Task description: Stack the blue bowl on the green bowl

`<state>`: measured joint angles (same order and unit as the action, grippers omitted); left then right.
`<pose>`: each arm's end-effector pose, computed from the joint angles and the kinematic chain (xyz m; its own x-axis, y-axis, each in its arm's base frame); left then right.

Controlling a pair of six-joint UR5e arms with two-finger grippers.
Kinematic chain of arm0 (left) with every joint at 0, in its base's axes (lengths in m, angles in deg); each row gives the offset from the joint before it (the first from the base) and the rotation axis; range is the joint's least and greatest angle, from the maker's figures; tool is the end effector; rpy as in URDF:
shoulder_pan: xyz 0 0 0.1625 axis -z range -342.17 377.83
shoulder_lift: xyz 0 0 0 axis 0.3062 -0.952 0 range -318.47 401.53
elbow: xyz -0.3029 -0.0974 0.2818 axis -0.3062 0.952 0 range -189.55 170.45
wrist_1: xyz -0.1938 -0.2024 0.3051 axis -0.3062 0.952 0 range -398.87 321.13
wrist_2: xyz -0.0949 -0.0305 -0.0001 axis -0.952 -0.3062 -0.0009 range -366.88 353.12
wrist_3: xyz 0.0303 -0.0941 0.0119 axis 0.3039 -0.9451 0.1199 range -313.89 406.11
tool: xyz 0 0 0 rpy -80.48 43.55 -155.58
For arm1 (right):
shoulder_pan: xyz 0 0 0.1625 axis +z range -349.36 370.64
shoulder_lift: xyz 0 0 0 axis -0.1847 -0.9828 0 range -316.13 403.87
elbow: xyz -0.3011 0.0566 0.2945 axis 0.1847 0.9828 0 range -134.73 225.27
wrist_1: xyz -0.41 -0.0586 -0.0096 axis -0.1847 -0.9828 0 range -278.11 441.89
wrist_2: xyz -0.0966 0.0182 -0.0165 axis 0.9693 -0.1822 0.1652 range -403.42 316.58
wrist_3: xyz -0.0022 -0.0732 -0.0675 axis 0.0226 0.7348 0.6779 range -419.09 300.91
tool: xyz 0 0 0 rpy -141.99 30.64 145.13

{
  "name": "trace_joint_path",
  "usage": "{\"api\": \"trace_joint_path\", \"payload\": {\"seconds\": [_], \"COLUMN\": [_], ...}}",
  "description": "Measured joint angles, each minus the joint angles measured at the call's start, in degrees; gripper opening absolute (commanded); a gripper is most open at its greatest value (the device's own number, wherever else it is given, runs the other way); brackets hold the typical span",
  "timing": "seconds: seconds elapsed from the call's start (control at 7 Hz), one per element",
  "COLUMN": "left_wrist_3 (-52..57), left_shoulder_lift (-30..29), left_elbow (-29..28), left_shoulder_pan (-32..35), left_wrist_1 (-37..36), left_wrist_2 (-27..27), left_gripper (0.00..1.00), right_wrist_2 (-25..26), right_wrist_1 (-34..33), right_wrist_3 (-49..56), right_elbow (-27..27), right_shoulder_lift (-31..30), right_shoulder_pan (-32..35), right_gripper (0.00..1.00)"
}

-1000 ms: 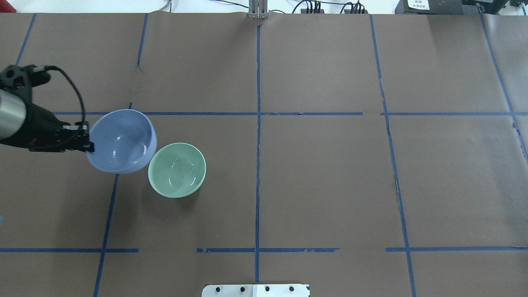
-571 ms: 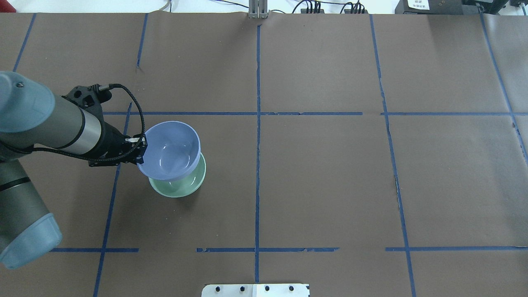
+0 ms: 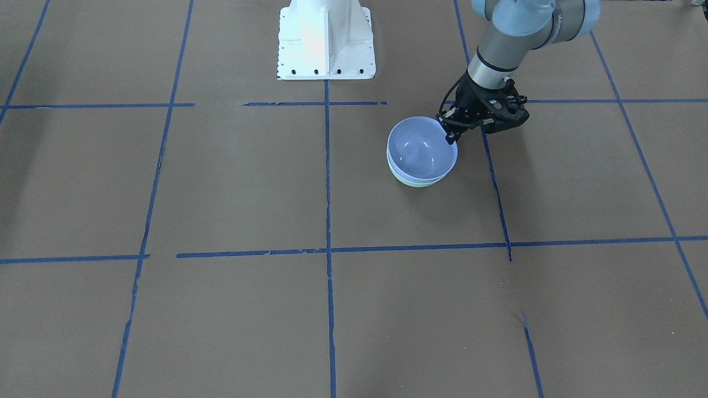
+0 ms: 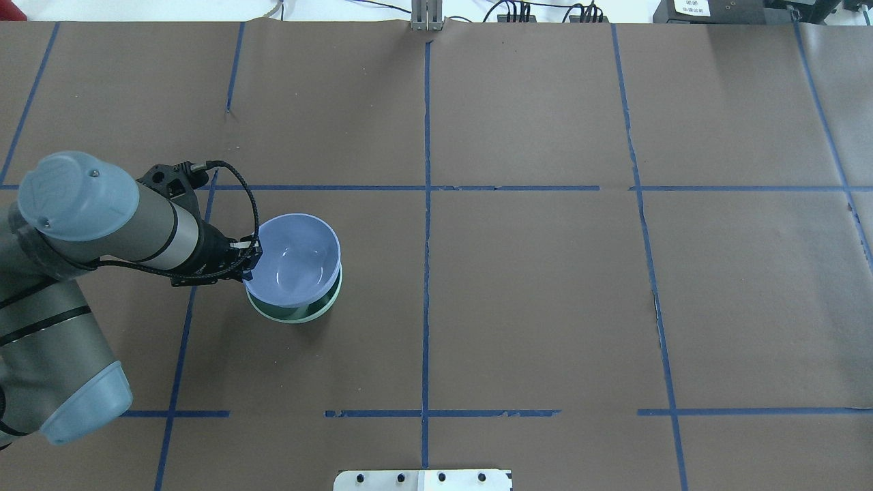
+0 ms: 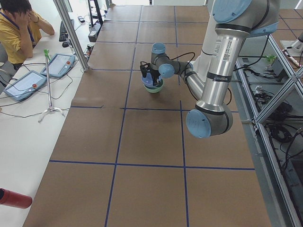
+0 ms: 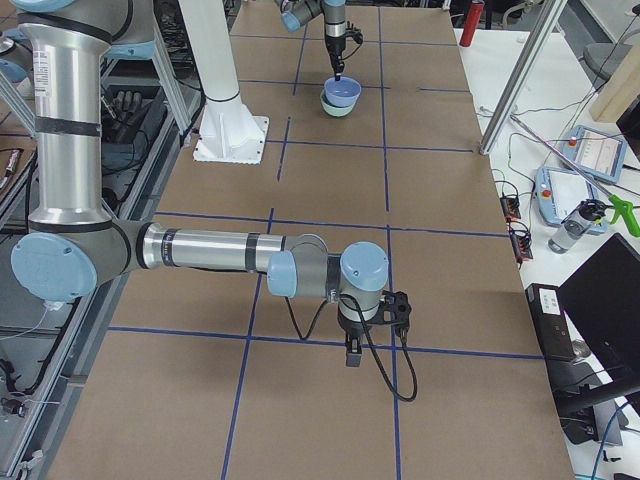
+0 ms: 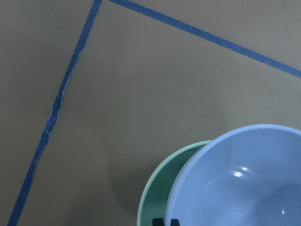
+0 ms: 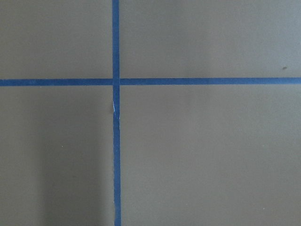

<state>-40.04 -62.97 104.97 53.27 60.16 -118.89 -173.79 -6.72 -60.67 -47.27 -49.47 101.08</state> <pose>0.3896 -0.3950 0.3147 0.5643 -0.3251 -0.7588 0.2732 0.9409 -0.1999 0.0723 -0.4673 0.6670 0.7614 0.0266 0.6477 -0.0285 0.9996 -0.0075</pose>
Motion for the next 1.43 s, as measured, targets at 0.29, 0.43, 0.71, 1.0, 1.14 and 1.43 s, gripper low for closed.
{"api": "trace_joint_path", "payload": {"seconds": [0.29,0.43,0.71,1.0,1.14,1.43], "left_wrist_3": [0.15,0.20,0.10,4.79,12.12,34.05], "left_shoulder_lift": [0.10,0.16,0.33,0.81,1.82,6.64], "left_elbow": [-0.72,-0.85,-0.60,0.94,1.53,1.73], "left_shoulder_pan": [-0.16,-0.19,-0.16,1.08,4.28,15.57], "left_wrist_1": [0.32,0.34,0.37,0.43,0.32,-0.18], "left_wrist_2": [-0.05,-0.08,-0.24,-1.62,-5.16,-13.52], "left_gripper": [0.58,1.00,1.00,1.00,1.00,1.00], "right_wrist_2": [0.02,0.03,-0.03,-0.04,0.00,-0.01], "right_wrist_1": [0.02,0.02,0.01,0.00,0.01,0.02], "right_wrist_3": [0.00,0.00,-0.04,-0.01,0.00,0.00], "right_elbow": [0.00,0.00,0.00,0.00,0.00,0.00], "right_shoulder_lift": [0.00,0.00,0.00,0.00,0.00,0.00], "right_shoulder_pan": [0.00,0.00,0.00,0.00,0.00,0.00], "right_gripper": [1.00,1.00,1.00,1.00,1.00,1.00]}}
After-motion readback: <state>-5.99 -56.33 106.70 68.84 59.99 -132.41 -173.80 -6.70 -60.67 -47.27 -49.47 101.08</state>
